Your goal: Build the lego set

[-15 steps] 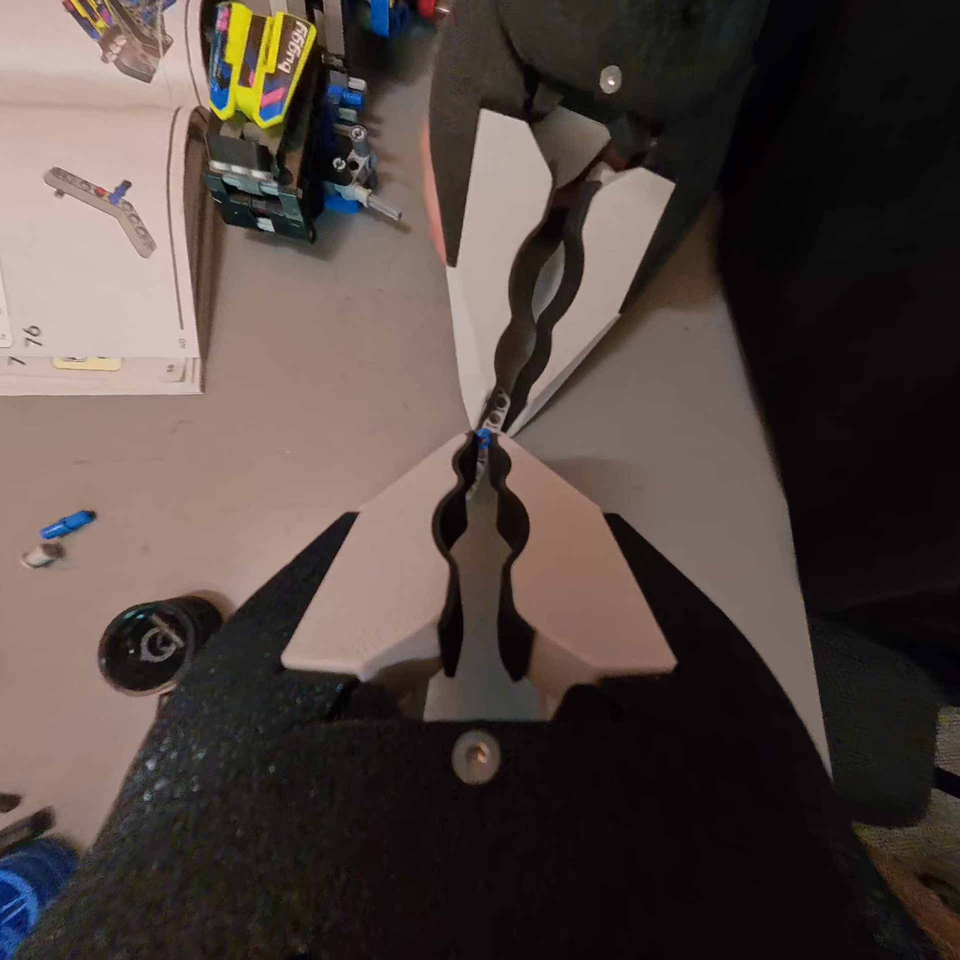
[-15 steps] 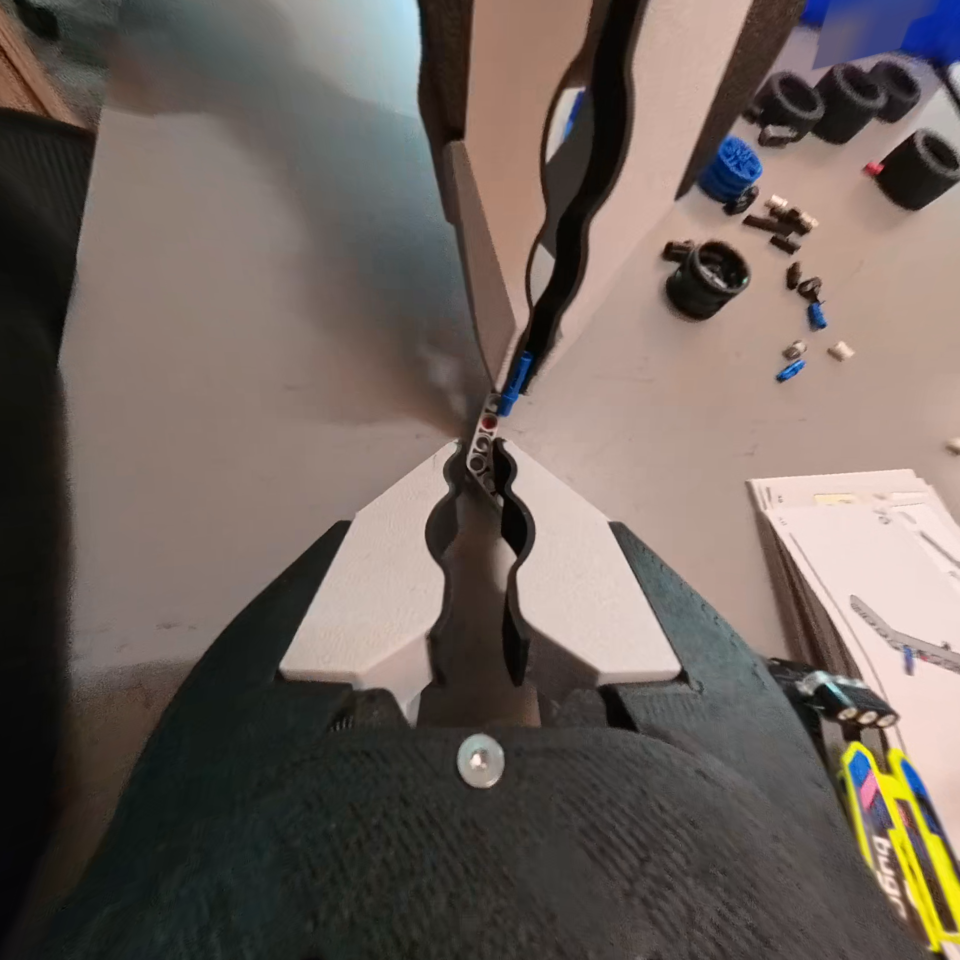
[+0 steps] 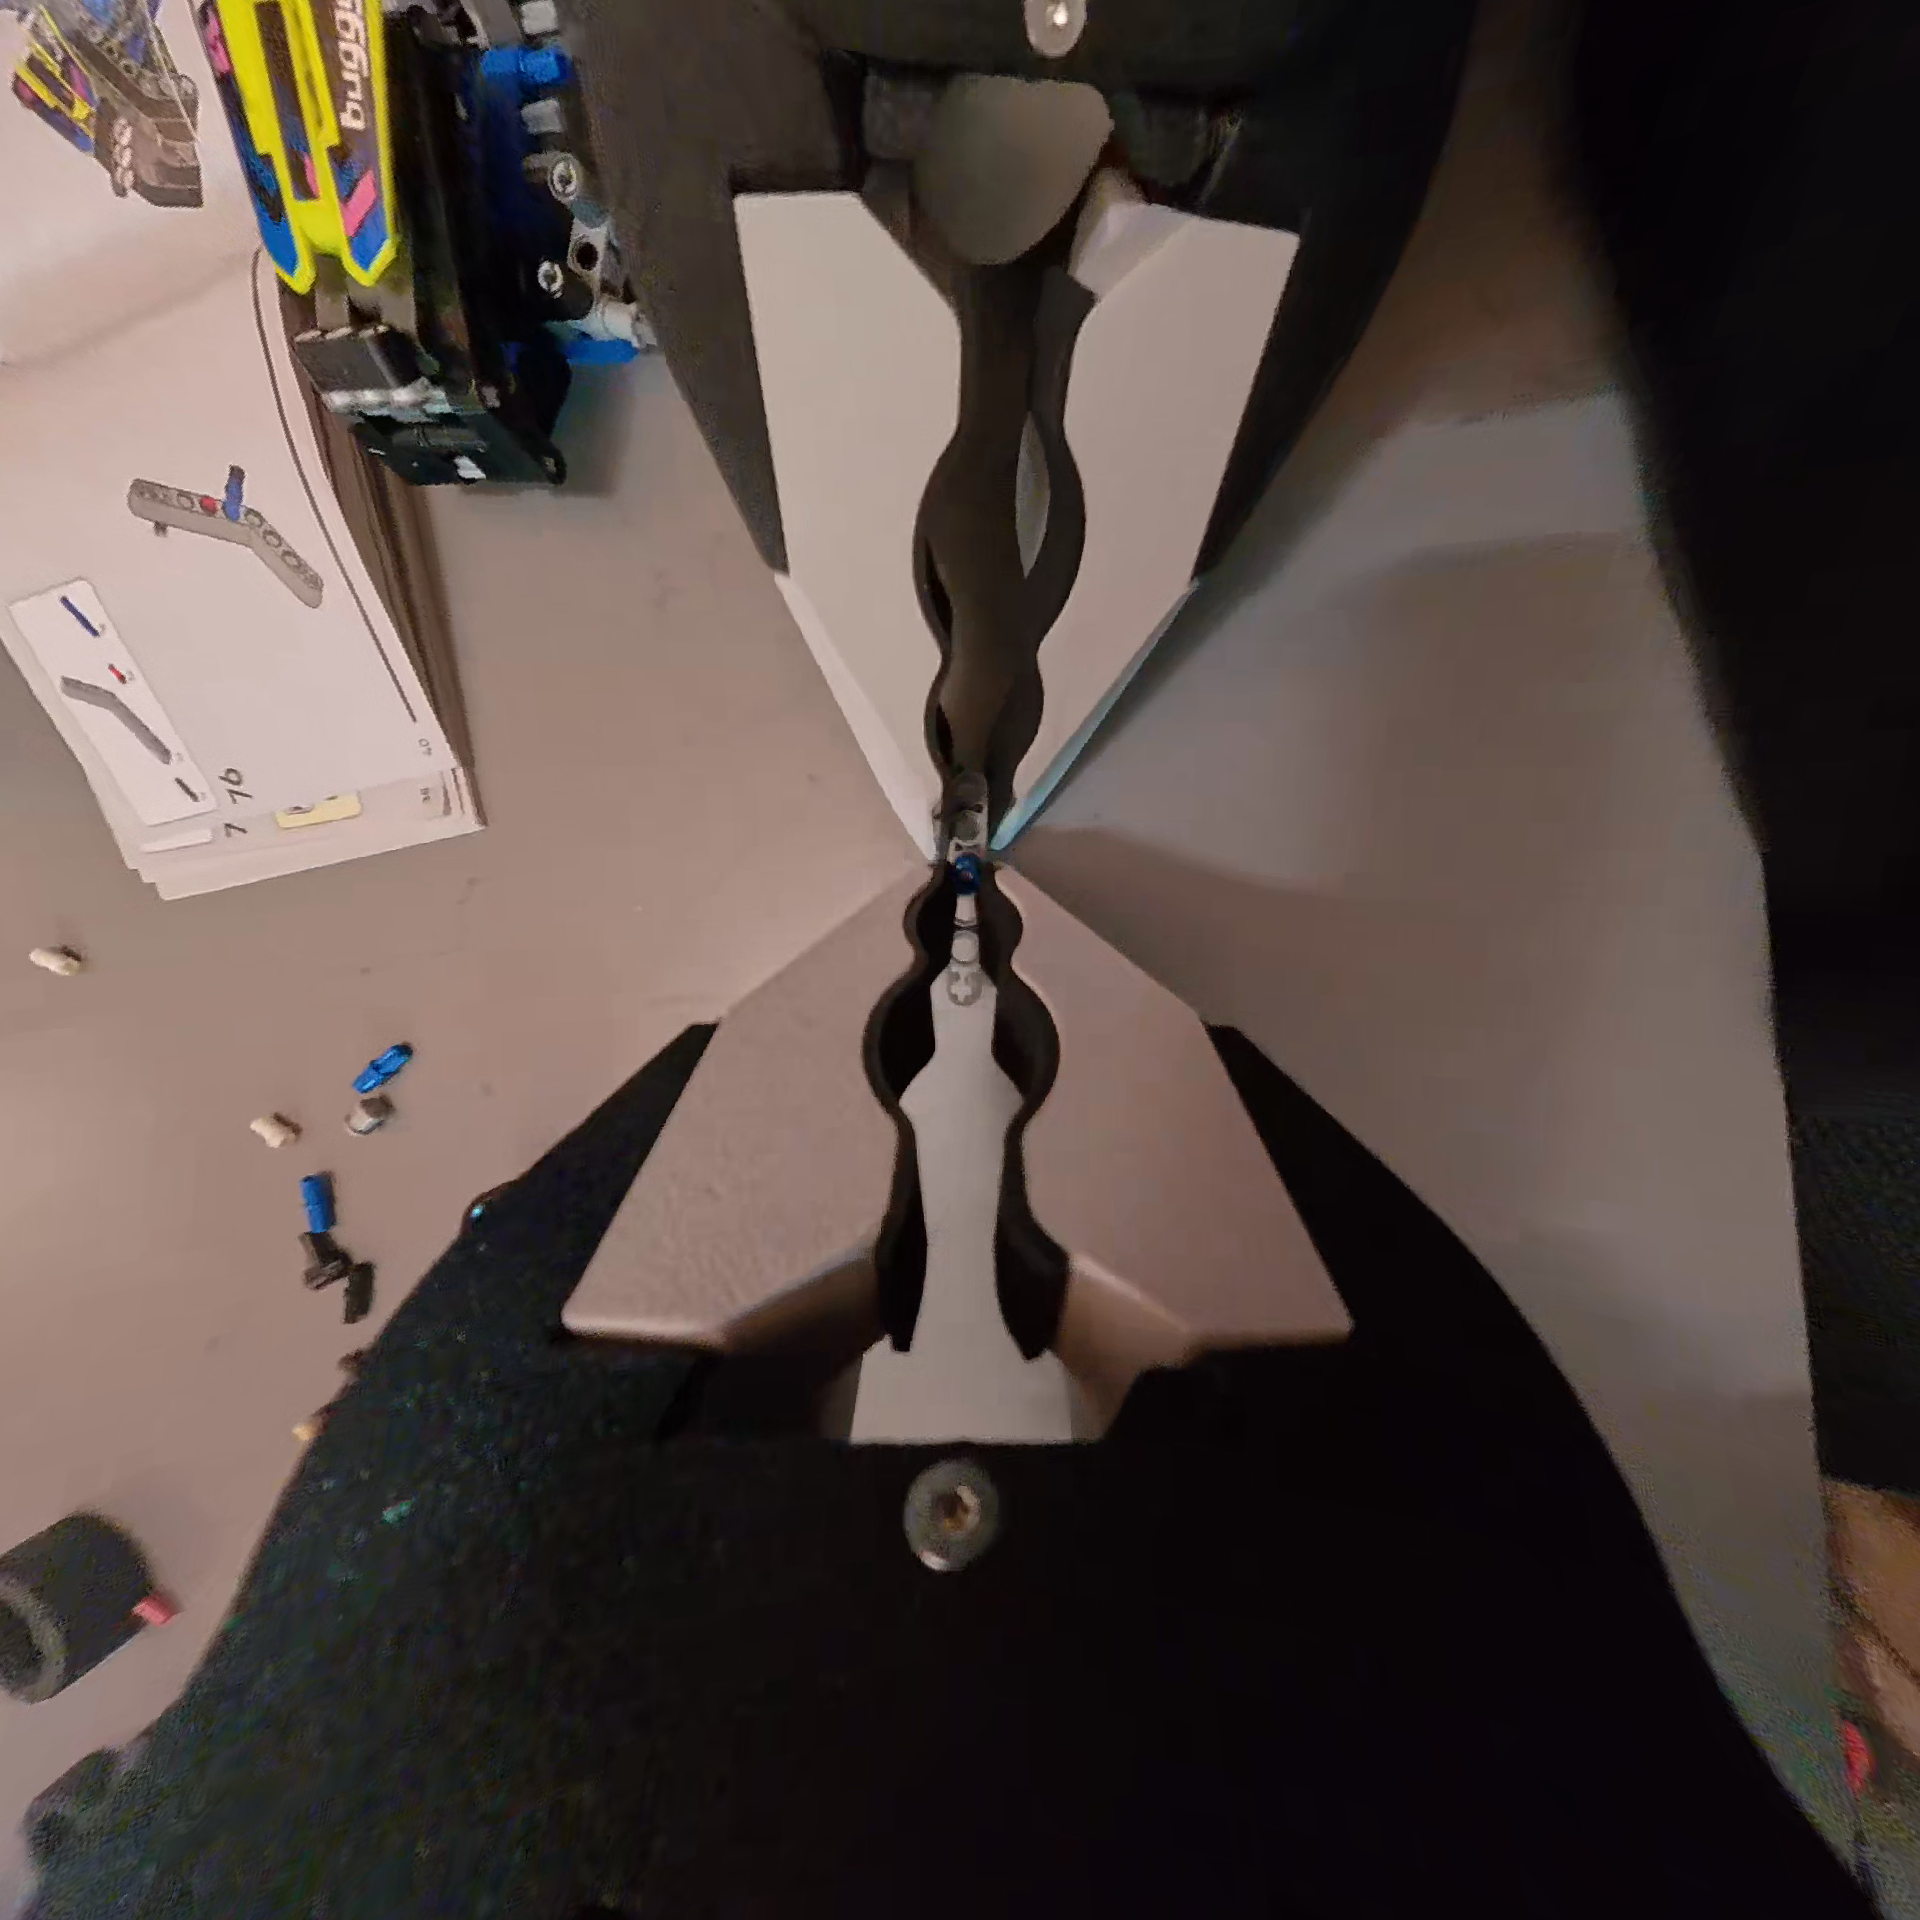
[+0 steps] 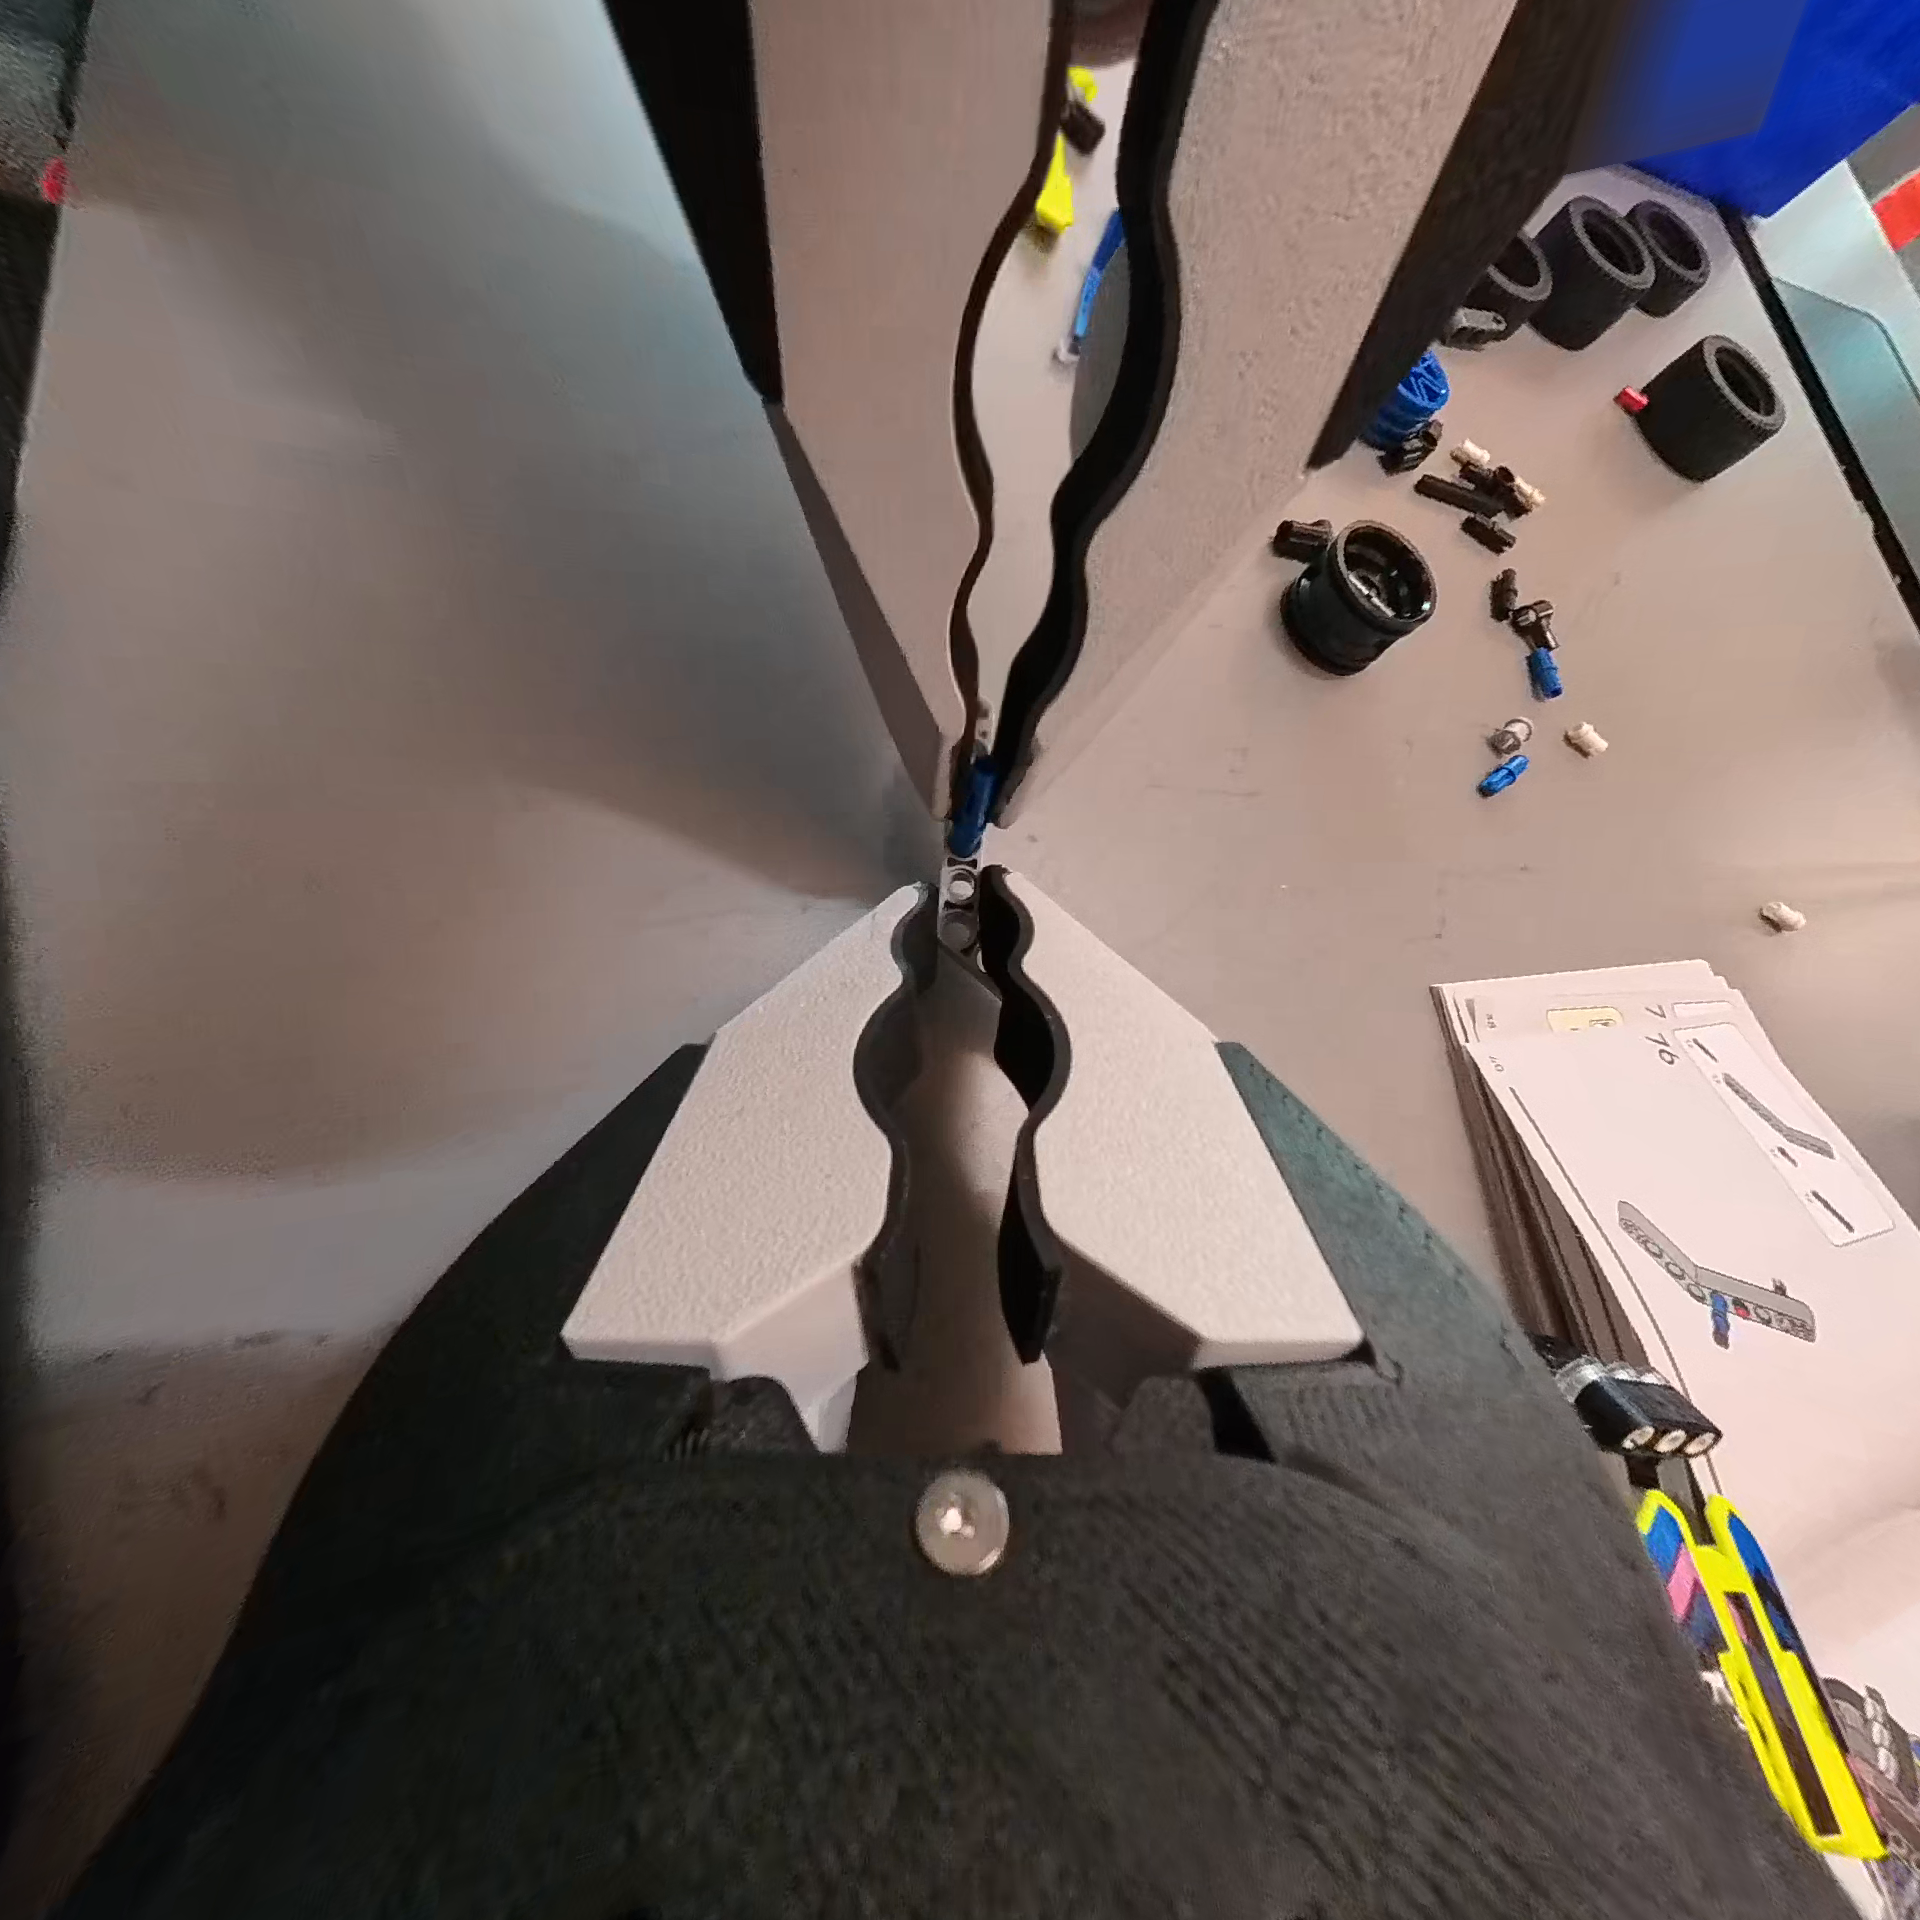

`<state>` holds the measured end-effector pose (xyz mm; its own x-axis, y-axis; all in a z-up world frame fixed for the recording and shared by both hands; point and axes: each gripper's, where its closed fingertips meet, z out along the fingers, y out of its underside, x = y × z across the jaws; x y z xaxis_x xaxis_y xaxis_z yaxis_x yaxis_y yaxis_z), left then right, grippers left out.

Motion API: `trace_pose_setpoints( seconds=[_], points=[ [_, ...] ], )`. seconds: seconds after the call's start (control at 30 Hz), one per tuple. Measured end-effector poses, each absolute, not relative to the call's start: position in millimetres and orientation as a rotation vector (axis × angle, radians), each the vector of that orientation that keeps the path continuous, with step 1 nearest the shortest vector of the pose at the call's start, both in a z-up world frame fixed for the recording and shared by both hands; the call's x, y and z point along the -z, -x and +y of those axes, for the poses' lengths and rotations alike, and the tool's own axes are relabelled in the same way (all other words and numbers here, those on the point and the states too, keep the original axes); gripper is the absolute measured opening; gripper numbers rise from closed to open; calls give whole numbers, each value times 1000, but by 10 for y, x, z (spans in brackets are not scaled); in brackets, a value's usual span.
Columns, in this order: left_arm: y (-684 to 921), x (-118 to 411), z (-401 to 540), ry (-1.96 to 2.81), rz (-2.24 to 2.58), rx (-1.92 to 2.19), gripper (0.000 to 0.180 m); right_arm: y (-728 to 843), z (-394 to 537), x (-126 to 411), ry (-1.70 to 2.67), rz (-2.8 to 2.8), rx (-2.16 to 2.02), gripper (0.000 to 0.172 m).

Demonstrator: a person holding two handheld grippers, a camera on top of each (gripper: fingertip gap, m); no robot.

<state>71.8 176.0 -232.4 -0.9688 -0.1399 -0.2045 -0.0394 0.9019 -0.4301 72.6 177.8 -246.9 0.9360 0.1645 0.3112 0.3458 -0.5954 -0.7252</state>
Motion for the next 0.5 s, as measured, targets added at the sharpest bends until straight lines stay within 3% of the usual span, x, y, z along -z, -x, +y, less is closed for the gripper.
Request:
trace_pose_setpoints(
  seconds=[0.5],
  points=[
    [-712, 2376, 1751, -53, 2846, 422, 1, -718, 1780, 2472, 2215, -368, 276, 6]
  ],
)
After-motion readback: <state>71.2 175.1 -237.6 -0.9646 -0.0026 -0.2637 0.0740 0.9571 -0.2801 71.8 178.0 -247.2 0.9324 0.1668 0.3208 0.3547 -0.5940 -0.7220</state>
